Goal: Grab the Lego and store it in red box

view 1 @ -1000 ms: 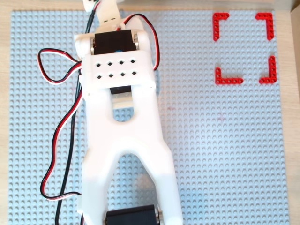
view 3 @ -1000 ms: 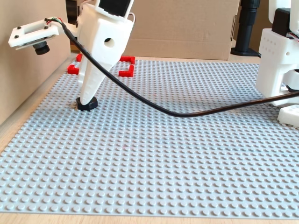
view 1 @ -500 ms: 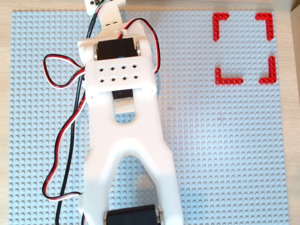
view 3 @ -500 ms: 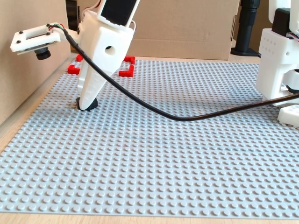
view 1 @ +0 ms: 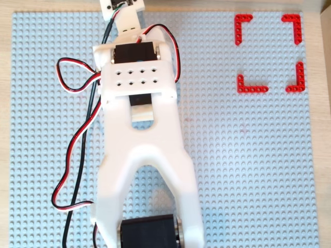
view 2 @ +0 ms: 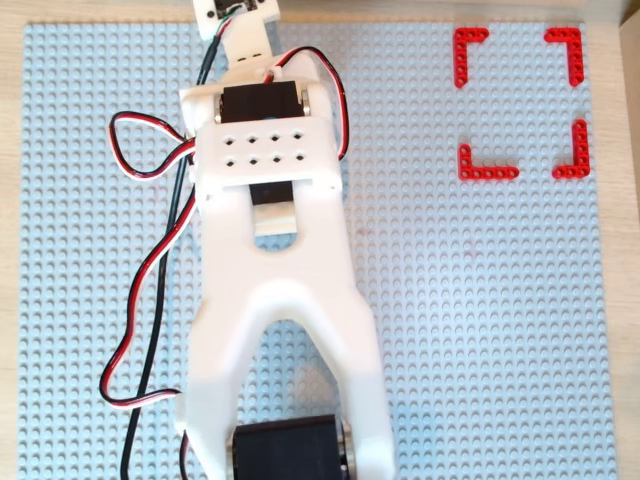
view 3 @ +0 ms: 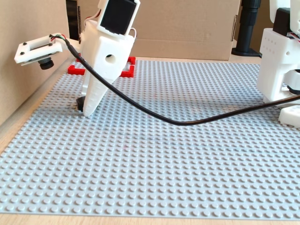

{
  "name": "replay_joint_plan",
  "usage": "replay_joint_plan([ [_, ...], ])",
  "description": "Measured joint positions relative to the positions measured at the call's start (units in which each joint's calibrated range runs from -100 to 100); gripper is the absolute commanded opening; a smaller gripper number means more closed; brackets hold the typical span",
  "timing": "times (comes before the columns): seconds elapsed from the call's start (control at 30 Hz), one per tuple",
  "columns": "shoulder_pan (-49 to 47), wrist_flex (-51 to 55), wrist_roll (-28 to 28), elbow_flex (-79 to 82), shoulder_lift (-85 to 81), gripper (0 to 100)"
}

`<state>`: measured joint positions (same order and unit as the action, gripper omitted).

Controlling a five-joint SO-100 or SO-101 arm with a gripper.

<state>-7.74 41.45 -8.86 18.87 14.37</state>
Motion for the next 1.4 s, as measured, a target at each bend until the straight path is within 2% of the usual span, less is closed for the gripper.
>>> replay_joint_plan([
  [0.23, 0.0, 0.2, 0.6, -0.1, 0.3, 12],
  [0.77, 0.4, 0.0, 1.1, -0.4, -0.2, 12],
  [0.9, 1.0, 3.1, 1.2, -0.2, -4.6, 12],
  [1.2, 8.1, 11.1, 1.2, -0.1, -21.3, 12],
  [1.4, 17.0, 10.4, 0.9, 2.6, -28.9, 12],
])
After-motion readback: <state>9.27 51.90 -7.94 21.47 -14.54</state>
